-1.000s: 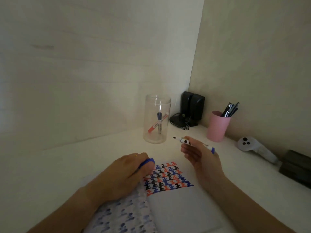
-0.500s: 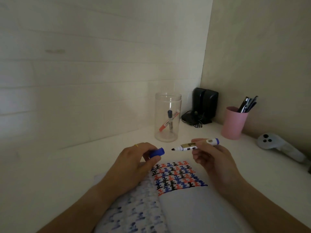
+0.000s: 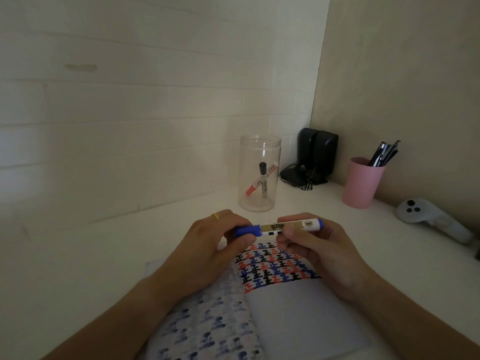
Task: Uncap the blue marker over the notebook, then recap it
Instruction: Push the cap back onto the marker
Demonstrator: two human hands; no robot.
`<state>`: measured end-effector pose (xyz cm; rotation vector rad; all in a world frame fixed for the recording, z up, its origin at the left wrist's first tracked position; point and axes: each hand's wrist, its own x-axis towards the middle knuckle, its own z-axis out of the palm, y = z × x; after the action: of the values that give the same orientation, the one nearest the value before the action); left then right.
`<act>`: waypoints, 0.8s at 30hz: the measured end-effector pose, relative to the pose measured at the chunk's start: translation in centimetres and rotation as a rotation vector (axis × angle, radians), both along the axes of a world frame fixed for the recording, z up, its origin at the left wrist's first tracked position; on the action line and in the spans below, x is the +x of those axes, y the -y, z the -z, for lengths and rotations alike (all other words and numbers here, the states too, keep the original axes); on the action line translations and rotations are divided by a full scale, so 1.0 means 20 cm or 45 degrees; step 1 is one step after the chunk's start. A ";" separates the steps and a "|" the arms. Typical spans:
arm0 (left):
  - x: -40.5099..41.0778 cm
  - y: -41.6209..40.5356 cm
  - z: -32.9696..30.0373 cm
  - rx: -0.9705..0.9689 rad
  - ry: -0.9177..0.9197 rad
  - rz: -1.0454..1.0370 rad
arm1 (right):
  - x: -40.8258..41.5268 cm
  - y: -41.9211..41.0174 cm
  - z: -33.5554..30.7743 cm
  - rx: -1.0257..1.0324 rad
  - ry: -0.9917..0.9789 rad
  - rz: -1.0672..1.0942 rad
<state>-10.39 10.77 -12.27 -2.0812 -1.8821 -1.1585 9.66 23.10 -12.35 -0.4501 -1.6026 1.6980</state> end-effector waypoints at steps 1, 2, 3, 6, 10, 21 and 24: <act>0.01 0.01 0.00 0.002 0.046 0.027 | 0.01 0.00 0.00 0.004 -0.005 -0.020; 0.01 0.02 0.00 -0.009 0.103 0.053 | 0.01 0.00 0.00 0.006 -0.011 -0.040; 0.03 0.02 0.00 -0.026 0.165 0.079 | 0.02 0.00 -0.01 0.013 -0.015 -0.054; 0.05 0.03 0.00 -0.074 0.336 0.123 | 0.03 0.01 -0.02 0.097 -0.009 -0.080; 0.03 0.03 -0.02 -0.032 0.412 0.136 | 0.02 0.05 -0.01 0.222 0.108 -0.134; -0.01 0.03 0.00 0.006 0.058 -0.088 | -0.01 0.06 -0.02 0.027 0.137 0.032; -0.10 0.02 0.03 -0.053 -0.094 -0.301 | -0.01 0.01 0.01 -0.101 0.198 0.156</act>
<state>-12.40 10.47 -12.85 -1.8306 -2.0644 -0.9839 9.50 22.91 -12.58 -0.7205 -1.5855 1.6723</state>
